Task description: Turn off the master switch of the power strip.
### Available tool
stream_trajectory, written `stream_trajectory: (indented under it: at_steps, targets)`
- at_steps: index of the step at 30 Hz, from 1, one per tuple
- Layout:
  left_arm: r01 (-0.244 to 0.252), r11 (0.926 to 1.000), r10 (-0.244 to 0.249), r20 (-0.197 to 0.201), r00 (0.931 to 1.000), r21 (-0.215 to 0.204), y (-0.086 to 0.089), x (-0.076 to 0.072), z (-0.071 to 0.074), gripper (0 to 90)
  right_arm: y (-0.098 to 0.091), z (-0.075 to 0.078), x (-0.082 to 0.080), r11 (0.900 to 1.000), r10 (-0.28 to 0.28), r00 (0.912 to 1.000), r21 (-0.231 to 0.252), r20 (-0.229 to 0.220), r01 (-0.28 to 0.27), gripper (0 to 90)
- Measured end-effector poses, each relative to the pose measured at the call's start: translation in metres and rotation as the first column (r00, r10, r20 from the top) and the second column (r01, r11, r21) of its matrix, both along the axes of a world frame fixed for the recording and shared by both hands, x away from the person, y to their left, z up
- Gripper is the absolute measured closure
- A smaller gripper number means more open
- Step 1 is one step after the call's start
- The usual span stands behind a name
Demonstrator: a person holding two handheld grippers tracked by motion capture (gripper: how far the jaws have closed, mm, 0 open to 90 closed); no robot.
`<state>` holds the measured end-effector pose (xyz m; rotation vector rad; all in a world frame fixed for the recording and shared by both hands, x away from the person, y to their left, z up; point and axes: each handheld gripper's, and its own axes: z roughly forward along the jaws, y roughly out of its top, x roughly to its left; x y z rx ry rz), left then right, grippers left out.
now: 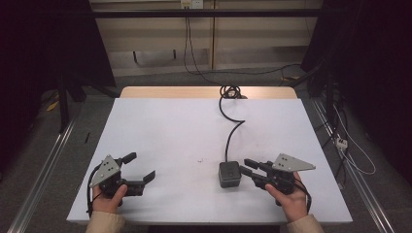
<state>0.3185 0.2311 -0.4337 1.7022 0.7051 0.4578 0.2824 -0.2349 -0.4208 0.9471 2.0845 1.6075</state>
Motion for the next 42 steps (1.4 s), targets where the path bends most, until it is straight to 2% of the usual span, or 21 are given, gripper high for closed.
stream_trajectory:
  at_steps: [4,17,27,32,42]
  targets:
    - [-0.002,1.0000,0.002,0.000,1.0000,0.003,0.000,0.000,0.000,4.2,0.002,0.001,0.000,0.9999,0.013,0.9999,-0.011,0.000,-0.013,69.3]
    - [-0.004,1.0000,0.004,0.005,1.0000,0.007,0.001,0.000,0.001,4.2,0.010,-0.001,0.005,0.9994,0.034,0.9989,-0.004,-0.032,-0.034,72.4]
    - [-0.005,1.0000,0.005,0.004,1.0000,0.006,0.000,0.000,0.000,4.2,0.012,0.000,0.007,0.9996,0.029,0.9991,-0.005,-0.029,-0.030,74.1]
    - [-0.002,1.0000,0.002,0.002,1.0000,0.000,0.000,0.000,0.000,4.2,0.015,0.001,0.007,0.9983,0.055,0.9981,-0.016,-0.029,-0.055,77.1]
    - [-0.001,1.0000,0.001,0.002,1.0000,0.000,0.000,0.000,0.000,4.2,0.020,-0.003,0.010,0.9970,0.071,0.9951,-0.025,-0.068,-0.073,80.9]
